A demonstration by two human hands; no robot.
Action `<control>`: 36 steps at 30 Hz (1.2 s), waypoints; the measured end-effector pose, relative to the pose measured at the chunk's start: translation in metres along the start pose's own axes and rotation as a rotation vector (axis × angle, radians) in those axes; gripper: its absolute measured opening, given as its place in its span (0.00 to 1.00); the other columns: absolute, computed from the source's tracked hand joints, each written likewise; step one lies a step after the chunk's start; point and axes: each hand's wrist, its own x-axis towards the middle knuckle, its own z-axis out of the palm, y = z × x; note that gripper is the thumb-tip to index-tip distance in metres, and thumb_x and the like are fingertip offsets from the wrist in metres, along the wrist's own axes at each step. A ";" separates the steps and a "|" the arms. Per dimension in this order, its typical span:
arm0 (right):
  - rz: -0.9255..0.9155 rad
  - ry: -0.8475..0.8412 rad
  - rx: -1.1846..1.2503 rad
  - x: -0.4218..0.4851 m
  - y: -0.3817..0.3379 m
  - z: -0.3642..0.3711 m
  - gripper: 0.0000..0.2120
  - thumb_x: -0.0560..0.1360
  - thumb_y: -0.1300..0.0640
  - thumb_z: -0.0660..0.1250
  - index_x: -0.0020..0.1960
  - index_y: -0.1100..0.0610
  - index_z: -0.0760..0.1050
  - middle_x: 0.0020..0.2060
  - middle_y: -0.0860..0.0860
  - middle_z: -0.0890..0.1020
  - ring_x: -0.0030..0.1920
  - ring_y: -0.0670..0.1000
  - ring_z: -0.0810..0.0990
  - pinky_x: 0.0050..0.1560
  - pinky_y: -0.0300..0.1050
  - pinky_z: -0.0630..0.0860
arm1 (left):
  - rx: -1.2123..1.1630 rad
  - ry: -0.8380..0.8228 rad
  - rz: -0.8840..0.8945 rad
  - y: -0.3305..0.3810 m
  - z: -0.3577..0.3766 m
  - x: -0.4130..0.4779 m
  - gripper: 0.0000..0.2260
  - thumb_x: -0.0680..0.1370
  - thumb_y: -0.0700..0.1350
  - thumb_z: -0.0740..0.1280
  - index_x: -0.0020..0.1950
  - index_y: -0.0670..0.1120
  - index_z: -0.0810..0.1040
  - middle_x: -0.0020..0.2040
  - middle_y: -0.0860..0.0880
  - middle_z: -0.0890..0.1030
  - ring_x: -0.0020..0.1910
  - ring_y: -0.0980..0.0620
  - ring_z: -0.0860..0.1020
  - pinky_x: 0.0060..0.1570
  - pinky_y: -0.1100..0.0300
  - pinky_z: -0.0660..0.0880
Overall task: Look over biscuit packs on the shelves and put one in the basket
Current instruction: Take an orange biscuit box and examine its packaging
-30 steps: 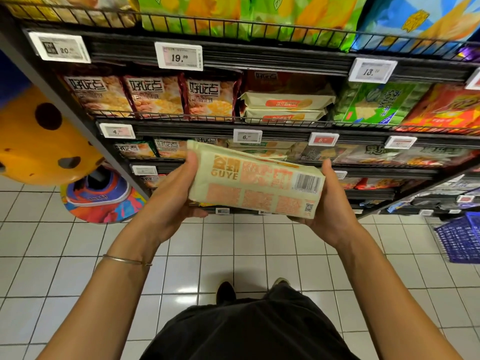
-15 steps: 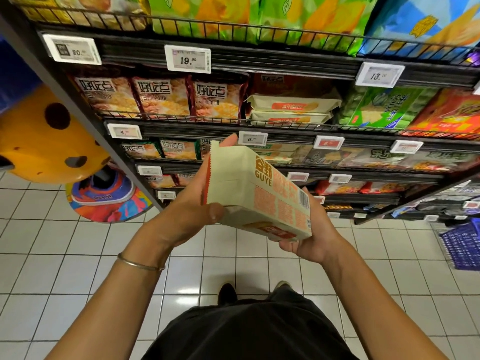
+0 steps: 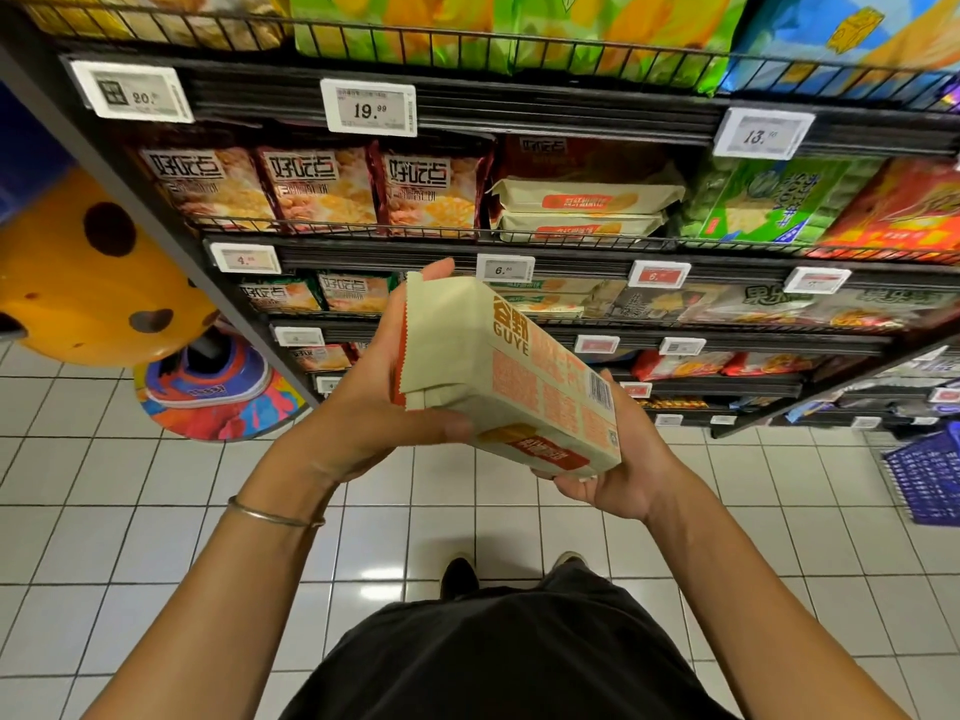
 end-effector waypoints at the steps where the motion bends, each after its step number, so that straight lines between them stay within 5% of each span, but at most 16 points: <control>1: -0.010 -0.006 0.016 0.000 0.000 -0.002 0.32 0.77 0.26 0.59 0.55 0.51 0.87 0.49 0.59 0.87 0.44 0.61 0.87 0.31 0.47 0.82 | -0.036 0.032 -0.028 0.001 0.001 0.000 0.56 0.61 0.43 0.85 0.82 0.58 0.56 0.73 0.46 0.75 0.72 0.40 0.75 0.56 0.48 0.81; 4: -0.057 -0.066 0.031 -0.003 0.000 -0.004 0.35 0.77 0.24 0.55 0.59 0.50 0.86 0.49 0.60 0.86 0.43 0.61 0.87 0.29 0.46 0.83 | -0.108 0.108 -0.114 0.004 0.002 0.000 0.59 0.58 0.56 0.88 0.81 0.56 0.58 0.71 0.42 0.76 0.70 0.38 0.77 0.56 0.46 0.82; 11: -0.173 -0.228 0.024 -0.010 -0.007 -0.007 0.31 0.75 0.31 0.66 0.67 0.52 0.82 0.49 0.59 0.86 0.41 0.59 0.88 0.29 0.43 0.83 | -0.328 0.211 -0.126 0.006 0.005 0.001 0.59 0.61 0.60 0.85 0.84 0.50 0.57 0.79 0.36 0.67 0.74 0.31 0.71 0.67 0.28 0.71; 17: -0.194 -0.259 0.091 -0.014 -0.011 -0.013 0.30 0.76 0.33 0.65 0.66 0.54 0.82 0.47 0.59 0.87 0.39 0.59 0.88 0.29 0.44 0.84 | -0.455 0.256 -0.115 0.007 0.002 -0.002 0.46 0.71 0.54 0.78 0.83 0.42 0.60 0.79 0.34 0.67 0.75 0.31 0.69 0.67 0.33 0.73; 20: -0.226 -0.312 0.120 -0.018 -0.010 -0.015 0.32 0.73 0.33 0.72 0.68 0.54 0.81 0.48 0.59 0.87 0.40 0.58 0.88 0.31 0.44 0.84 | -0.454 0.318 -0.112 0.000 -0.001 -0.002 0.33 0.79 0.48 0.62 0.83 0.42 0.59 0.79 0.33 0.66 0.73 0.33 0.72 0.62 0.38 0.77; 24: -0.298 -0.391 0.124 -0.023 -0.012 -0.016 0.35 0.67 0.35 0.79 0.68 0.52 0.81 0.52 0.60 0.87 0.41 0.58 0.88 0.33 0.44 0.85 | -0.446 0.395 -0.110 -0.006 -0.008 -0.003 0.38 0.75 0.50 0.68 0.82 0.40 0.62 0.78 0.33 0.68 0.75 0.31 0.70 0.67 0.32 0.73; 28: -0.357 -0.398 0.069 -0.026 -0.017 -0.014 0.36 0.66 0.36 0.80 0.70 0.51 0.80 0.56 0.61 0.85 0.47 0.60 0.89 0.34 0.47 0.85 | -0.462 0.495 -0.103 -0.019 -0.016 -0.003 0.29 0.81 0.49 0.56 0.81 0.40 0.65 0.77 0.35 0.71 0.75 0.32 0.71 0.70 0.30 0.70; 36: -0.437 -0.361 -0.023 -0.030 -0.023 -0.005 0.35 0.66 0.47 0.84 0.69 0.54 0.77 0.63 0.61 0.83 0.55 0.61 0.87 0.40 0.48 0.86 | -0.613 0.540 -0.045 -0.029 -0.018 -0.003 0.25 0.84 0.49 0.57 0.81 0.43 0.67 0.75 0.37 0.74 0.73 0.34 0.74 0.70 0.34 0.72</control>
